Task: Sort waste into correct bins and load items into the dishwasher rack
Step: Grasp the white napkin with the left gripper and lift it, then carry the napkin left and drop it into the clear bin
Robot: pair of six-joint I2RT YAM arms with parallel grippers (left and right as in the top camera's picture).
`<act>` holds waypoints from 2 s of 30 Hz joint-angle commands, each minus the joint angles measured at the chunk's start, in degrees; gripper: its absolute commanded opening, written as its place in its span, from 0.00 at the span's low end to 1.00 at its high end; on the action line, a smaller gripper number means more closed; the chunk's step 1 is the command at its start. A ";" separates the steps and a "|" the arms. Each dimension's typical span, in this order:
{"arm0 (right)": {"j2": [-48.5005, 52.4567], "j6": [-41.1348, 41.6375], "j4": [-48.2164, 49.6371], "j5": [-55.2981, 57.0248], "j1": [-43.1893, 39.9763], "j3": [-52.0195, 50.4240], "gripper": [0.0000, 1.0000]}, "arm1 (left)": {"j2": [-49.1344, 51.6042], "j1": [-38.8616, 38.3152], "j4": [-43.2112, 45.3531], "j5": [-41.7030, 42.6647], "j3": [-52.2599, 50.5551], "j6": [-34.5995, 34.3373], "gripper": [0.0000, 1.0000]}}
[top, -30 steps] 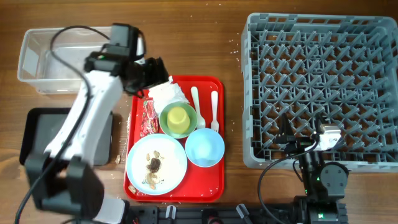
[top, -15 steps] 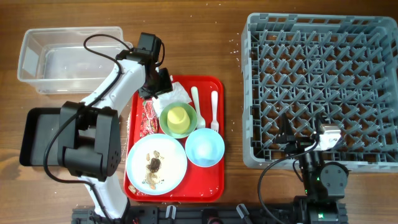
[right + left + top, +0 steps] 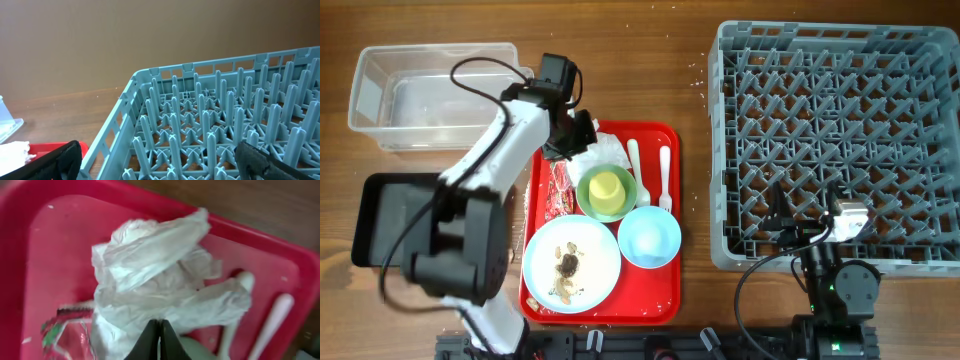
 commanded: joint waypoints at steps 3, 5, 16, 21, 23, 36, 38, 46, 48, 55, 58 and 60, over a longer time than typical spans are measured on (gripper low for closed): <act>-0.26 -0.68 0.20 -0.07 -0.28 -0.04 1.00 | -13.25 -0.09 -1.03 1.14 -0.26 -1.31 0.04; -0.26 -0.68 0.20 -0.07 -0.28 -0.04 1.00 | -15.23 0.04 -0.46 -0.76 -0.26 -1.33 0.04; -0.26 -0.68 0.20 -0.07 -0.28 -0.04 1.00 | -22.12 15.30 25.62 -14.80 -0.28 -0.87 0.04; -0.26 -0.68 0.20 -0.07 -0.28 -0.04 1.00 | -14.19 22.40 31.89 -14.78 -0.28 -0.90 0.04; -0.26 -0.70 0.20 -0.07 -0.28 -0.04 1.00 | -10.91 23.26 33.05 -14.78 -0.28 -0.90 0.04; -0.26 -0.68 0.20 -0.07 -0.28 -0.04 1.00 | -17.97 15.28 9.16 10.75 -0.28 1.88 0.73; -0.26 -0.68 0.20 -0.07 -0.28 -0.04 1.00 | -15.15 8.26 2.08 5.68 -0.28 1.97 0.74; -0.26 -0.68 0.20 -0.07 -0.28 -0.04 1.00 | 2.69 0.02 0.11 1.68 -0.37 -0.94 0.68; -0.26 -0.68 0.20 -0.07 -0.28 -0.04 1.00 | 5.73 -0.46 1.46 1.66 -0.37 -0.92 0.68; -0.26 -0.68 0.20 -0.07 -0.28 -0.04 1.00 | 9.09 -0.85 5.38 1.66 -0.26 -0.94 0.06; -0.26 -0.70 0.20 -0.07 -0.28 -0.04 1.00 | 6.14 -0.83 2.60 1.60 1.40 -1.11 0.04; -0.26 -0.68 0.20 -0.07 -0.28 -0.04 1.00 | 2.43 -0.83 0.37 -0.55 3.41 -1.14 0.04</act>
